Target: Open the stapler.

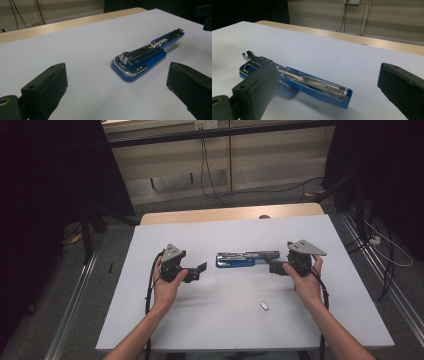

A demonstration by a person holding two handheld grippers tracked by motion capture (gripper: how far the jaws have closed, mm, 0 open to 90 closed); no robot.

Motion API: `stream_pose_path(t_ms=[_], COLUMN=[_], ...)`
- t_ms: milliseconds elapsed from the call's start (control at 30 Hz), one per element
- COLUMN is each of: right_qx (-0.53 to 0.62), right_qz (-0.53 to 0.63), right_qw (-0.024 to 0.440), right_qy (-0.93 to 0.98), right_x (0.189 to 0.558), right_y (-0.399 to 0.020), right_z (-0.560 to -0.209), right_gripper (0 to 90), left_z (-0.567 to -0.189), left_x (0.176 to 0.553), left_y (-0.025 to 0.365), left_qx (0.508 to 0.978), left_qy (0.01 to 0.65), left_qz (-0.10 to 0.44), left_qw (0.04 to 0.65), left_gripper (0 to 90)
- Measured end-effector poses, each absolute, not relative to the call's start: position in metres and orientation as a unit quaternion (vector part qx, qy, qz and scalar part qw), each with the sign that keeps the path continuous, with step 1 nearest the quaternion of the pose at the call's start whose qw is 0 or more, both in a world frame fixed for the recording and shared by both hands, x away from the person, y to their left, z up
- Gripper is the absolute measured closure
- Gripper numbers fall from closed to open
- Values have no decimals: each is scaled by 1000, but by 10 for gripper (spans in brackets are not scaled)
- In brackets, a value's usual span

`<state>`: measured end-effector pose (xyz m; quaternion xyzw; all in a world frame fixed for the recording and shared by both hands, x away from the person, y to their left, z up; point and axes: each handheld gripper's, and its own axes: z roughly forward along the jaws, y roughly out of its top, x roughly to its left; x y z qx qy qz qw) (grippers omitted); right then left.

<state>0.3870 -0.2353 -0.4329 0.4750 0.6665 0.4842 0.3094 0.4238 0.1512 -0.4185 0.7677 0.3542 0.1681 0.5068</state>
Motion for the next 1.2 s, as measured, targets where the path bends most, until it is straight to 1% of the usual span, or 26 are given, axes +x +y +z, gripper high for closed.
stream_pose_path(t_ms=[233,533,700,833,900,967,1200], right_qx=[475,468,470,469,472,469,464], right_qz=[488,493,498,499,501,500,499], right_qw=[306,318,315,317,316,314,308], right_qy=[666,661,657,656,653,657,664], right_x=[376,355,343,338,336,333,329], right_y=[-235,-241,-245,-246,-246,-245,-243], right_z=[-430,-425,-424,-423,-423,-423,-425], right_gripper=[34,38,41,45,48,48,50], left_z=[-415,-410,-405,-405,-405,-404,-409], left_x=[410,392,386,381,379,377,367], left_y=[164,177,185,190,193,197,214], left_qx=[763,755,758,753,751,748,744], left_qy=[358,361,347,354,355,355,372], left_qz=[179,185,192,193,209,214,210], left_qw=[507,515,519,520,517,518,515], left_gripper=[35,35,34,38,39,39,39])
